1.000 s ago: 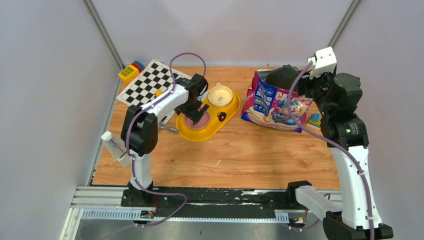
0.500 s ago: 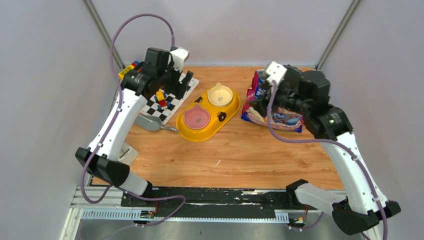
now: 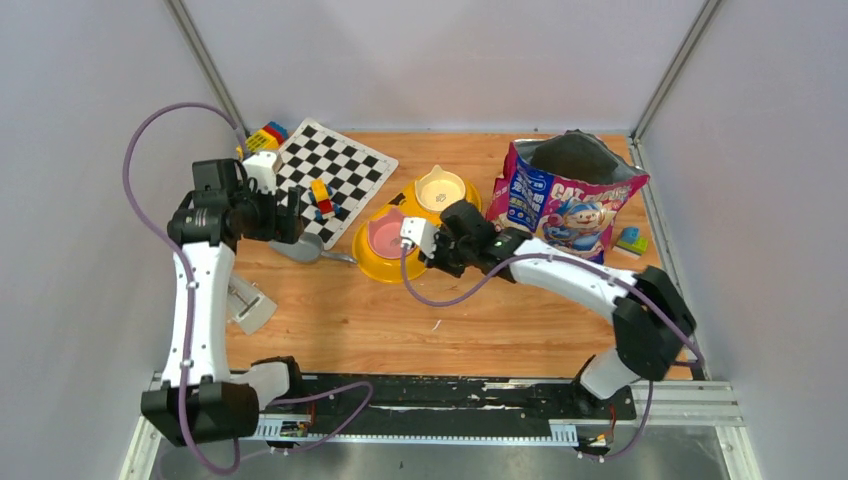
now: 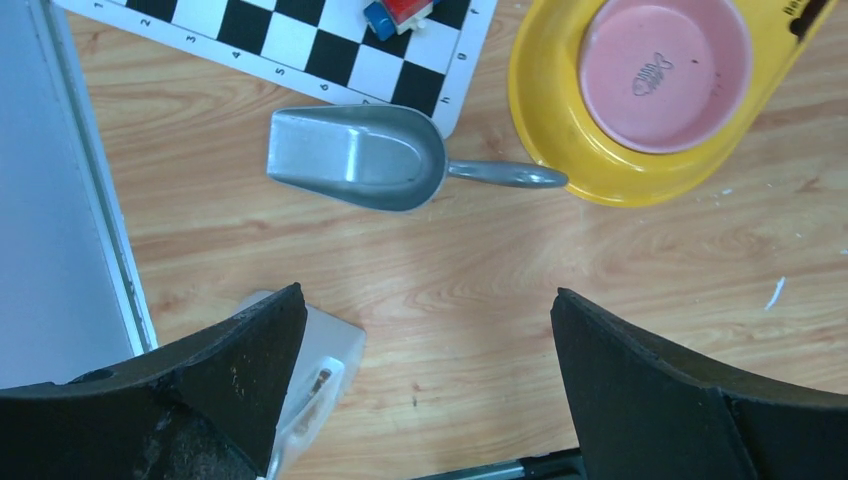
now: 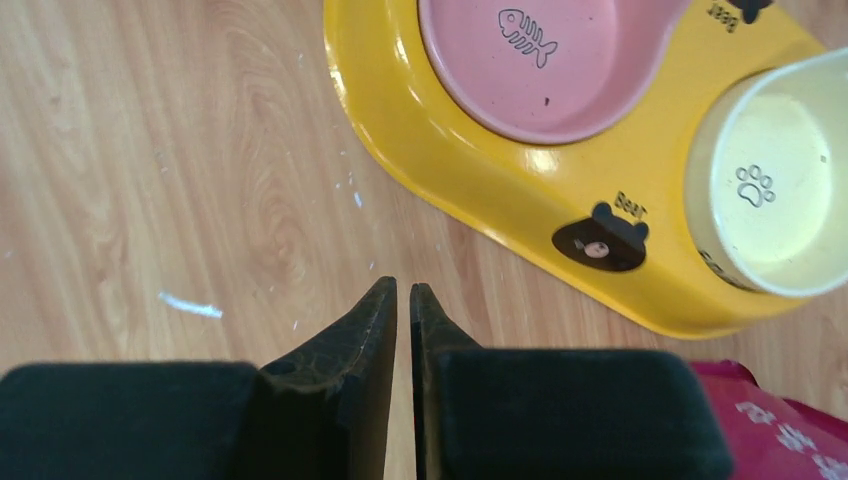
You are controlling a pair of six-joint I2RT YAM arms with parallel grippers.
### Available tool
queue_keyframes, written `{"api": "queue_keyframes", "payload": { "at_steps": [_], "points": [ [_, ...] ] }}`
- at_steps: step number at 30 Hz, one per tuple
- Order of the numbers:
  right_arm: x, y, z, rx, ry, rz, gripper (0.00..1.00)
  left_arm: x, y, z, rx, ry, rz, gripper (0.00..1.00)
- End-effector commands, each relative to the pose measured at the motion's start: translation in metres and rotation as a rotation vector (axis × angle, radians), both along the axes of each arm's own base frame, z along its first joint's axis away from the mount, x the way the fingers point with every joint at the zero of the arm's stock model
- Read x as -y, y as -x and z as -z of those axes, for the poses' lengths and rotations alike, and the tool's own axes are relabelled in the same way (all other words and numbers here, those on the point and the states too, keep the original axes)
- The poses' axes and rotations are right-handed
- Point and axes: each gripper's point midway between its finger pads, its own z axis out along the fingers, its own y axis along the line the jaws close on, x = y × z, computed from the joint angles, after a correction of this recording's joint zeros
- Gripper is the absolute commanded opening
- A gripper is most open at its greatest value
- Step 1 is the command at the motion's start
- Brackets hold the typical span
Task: Serve the pet food
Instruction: Move the pet food bowl to the center of the board.
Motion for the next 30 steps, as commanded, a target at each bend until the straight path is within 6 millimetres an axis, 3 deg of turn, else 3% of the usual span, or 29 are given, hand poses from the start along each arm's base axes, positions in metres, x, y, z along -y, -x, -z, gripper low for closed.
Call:
{"api": "queue_keyframes", "payload": {
  "at_steps": [1, 6, 9, 14, 19, 21, 23, 27, 28, 30],
  "points": [
    [-0.036, -0.034, 0.021, 0.086, 0.045, 0.044, 0.11, 0.01, 0.011, -0.011, 0.091, 0.011, 0.064, 1.0],
    [-0.074, -0.045, 0.052, 0.071, 0.1, 0.076, 0.12, 0.002, 0.017, -0.013, 0.122, 0.006, 0.018, 1.0],
    [-0.084, -0.061, 0.062, 0.129, 0.139, 0.125, 0.13, -0.006, 0.023, -0.02, 0.154, 0.02, -0.016, 1.0],
    [-0.084, -0.089, 0.07, 0.202, 0.175, 0.236, 0.14, -0.01, 0.028, -0.025, 0.188, 0.047, -0.036, 1.0],
    [-0.078, -0.103, 0.068, 0.236, 0.181, 0.26, 0.15, -0.009, 0.029, -0.029, 0.199, 0.057, -0.038, 1.0],
    [-0.08, -0.097, 0.055, 0.222, 0.165, 0.215, 0.15, -0.01, 0.028, -0.03, 0.204, 0.059, -0.04, 1.0],
    [-0.092, -0.069, 0.029, 0.124, 0.103, 0.098, 0.2, -0.011, 0.028, -0.03, 0.205, 0.06, -0.044, 1.0],
    [-0.124, -0.016, -0.039, -0.012, -0.104, -0.135, 0.43, -0.012, 0.027, -0.033, 0.223, 0.063, -0.051, 1.0],
    [-0.132, -0.011, -0.047, -0.022, -0.128, -0.161, 0.51, -0.012, 0.026, -0.033, 0.225, 0.067, -0.054, 1.0],
    [-0.148, -0.007, -0.046, -0.042, -0.13, -0.207, 0.57, -0.015, 0.024, -0.034, 0.233, 0.07, -0.061, 1.0]
  ]
}}
